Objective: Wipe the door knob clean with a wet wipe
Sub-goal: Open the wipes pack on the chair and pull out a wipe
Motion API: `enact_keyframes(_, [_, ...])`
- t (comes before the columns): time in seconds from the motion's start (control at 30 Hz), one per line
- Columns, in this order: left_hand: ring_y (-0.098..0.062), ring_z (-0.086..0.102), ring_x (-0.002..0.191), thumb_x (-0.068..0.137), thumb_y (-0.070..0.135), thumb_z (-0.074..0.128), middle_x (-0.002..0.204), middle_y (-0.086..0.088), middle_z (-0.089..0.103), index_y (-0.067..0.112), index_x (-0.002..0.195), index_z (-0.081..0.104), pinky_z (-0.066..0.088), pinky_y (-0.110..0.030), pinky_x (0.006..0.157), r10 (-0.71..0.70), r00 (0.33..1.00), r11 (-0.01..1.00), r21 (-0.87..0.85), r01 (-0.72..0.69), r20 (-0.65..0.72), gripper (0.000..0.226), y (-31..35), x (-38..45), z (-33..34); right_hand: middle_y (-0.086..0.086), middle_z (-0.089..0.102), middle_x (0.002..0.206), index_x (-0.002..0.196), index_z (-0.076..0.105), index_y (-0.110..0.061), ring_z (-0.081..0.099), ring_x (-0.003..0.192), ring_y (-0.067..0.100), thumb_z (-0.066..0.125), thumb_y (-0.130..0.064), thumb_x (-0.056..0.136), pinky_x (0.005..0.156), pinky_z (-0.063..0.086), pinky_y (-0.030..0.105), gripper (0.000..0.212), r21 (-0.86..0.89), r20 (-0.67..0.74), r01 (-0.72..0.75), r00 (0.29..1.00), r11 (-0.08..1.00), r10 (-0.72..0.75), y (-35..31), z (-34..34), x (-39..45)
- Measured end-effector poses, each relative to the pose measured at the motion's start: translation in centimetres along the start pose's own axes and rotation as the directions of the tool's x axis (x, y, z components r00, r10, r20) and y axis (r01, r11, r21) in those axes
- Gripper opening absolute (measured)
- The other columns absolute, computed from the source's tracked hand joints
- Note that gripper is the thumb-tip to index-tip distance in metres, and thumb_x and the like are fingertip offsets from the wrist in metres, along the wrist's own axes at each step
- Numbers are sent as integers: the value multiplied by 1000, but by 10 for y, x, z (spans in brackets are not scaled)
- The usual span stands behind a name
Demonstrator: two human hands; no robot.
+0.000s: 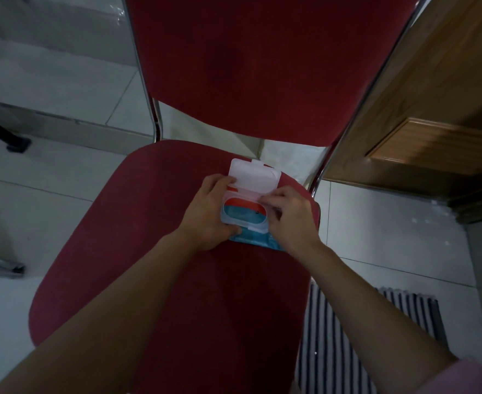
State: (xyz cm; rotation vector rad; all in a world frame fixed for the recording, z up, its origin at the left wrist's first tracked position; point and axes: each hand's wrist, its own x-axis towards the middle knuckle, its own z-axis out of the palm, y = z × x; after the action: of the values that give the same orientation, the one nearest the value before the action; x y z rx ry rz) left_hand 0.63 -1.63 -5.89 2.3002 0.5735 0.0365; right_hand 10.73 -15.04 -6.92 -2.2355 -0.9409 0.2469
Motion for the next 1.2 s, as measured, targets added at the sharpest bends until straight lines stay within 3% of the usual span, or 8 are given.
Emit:
enact_keyframes(0.13, [-21,37,124,58,13,82,140,-7,28,12,135,33,32,-21,96,-12,1000,1000,-5,12,10,91,-1,1,1,18,64,95,94,72,-4,60,86,25,63,4,78,75,41,19,20,20,59,27,998,999,-28,0,-5,3])
enact_keyframes(0.33, [-21,35,126,58,13,81,141,-8,27,12,137,31,32,-23,100,-27,999,1000,-5,28,24,93,1,1,1,12,57,103,97,72,-6,47,89,11,72,-6,73,72,28,-7,24,23,102,-52,994,998,50,-3,-7,5])
enact_keyframes(0.57, [-20,38,123,72,24,73,139,-5,33,15,135,35,32,-26,101,-69,997,996,-60,68,-23,74,6,3,3,1,48,99,91,74,-9,44,90,7,71,-3,74,69,33,-3,19,18,167,-69,984,997,65,-2,-9,6])
enact_keyframes(0.8, [-21,40,121,72,19,73,138,-3,36,17,133,39,30,-21,95,-97,992,995,1,97,-85,70,4,5,12,15,51,105,95,73,-9,47,97,24,69,-9,76,80,38,24,20,-139,314,156,944,978,-105,1,-15,15])
enact_keyframes(0.87, [-20,40,121,72,20,73,138,-3,36,17,133,38,30,-21,95,-95,992,995,2,96,-80,70,5,5,10,17,54,94,87,75,-10,52,88,32,68,-12,73,69,48,34,16,-180,295,239,938,954,-180,1,-15,13])
enact_keyframes(0.97, [-19,42,120,71,19,73,137,-2,37,17,131,41,32,-20,93,-98,991,995,-18,97,-88,68,7,3,9,15,57,79,75,74,-8,56,73,33,64,-11,70,57,46,30,12,-219,251,312,934,924,-255,1,-10,10])
enact_keyframes(1.1, [-15,47,112,66,25,77,130,-1,42,14,114,54,36,-20,87,-69,993,998,-21,67,-98,54,7,2,10,16,59,81,79,66,-4,56,75,32,60,-6,79,62,54,40,7,-169,260,300,933,939,-251,-1,-1,15])
enact_keyframes(1.2, [-10,52,101,73,23,73,123,-2,50,8,93,62,40,-18,84,-83,985,992,-107,67,-150,26,7,2,11,15,63,81,85,58,-4,57,73,30,52,-12,86,64,51,47,10,-17,161,169,973,985,-164,-8,1,16])
